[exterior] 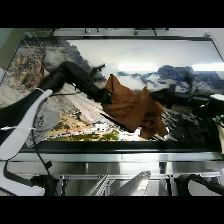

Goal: Fold the shirts.

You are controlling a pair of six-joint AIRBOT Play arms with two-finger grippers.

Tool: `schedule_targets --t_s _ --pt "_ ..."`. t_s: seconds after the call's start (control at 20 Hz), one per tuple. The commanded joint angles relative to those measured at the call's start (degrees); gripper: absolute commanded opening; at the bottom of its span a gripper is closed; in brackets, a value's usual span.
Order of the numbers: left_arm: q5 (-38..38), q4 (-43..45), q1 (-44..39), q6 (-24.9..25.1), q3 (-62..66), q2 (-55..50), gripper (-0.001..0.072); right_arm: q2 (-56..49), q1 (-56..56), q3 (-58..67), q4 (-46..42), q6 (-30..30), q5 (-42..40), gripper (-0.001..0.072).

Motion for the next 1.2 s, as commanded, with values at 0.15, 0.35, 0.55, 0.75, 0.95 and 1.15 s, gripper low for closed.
schedule_targets --t_s 0.15,0.35,0.55,0.75,0.95,1.15 --pt "3.8 -7.2 5.3 -1.5 16.7 26.7 0.0013 26.9 -11.7 16.3 34.3 -8.1 15.4 0.0016" --pt "-9.9 -0.2 5.3 -1.5 23.3 40.5 0.0016 40.6 -19.2 25.7 17.5 -5.0 -2.2 0.0016" --pt "-8.7 3.9 5.3 -1.5 20.0 41.8 0.0017 43.2 -19.5 25.6 -1.8 5.9 -7.4 0.0016" --pt "-5.7 3.7 5.3 -1.5 10.8 31.5 0.002 40.3 -17.7 16.0 -3.3 7.5 -3.9 0.0016" --pt "-5.7 3.7 5.3 0.9 2.3 16.7 0.0023 35.4 -8.4 -1.6 -14.0 7.5 -11.8 0.0016" --pt "-6.1 2.6 5.9 3.4 -1.6 0.9 0.0714 23.7 -0.3 -16.7 -20.8 3.9 -37.3 0.0019"
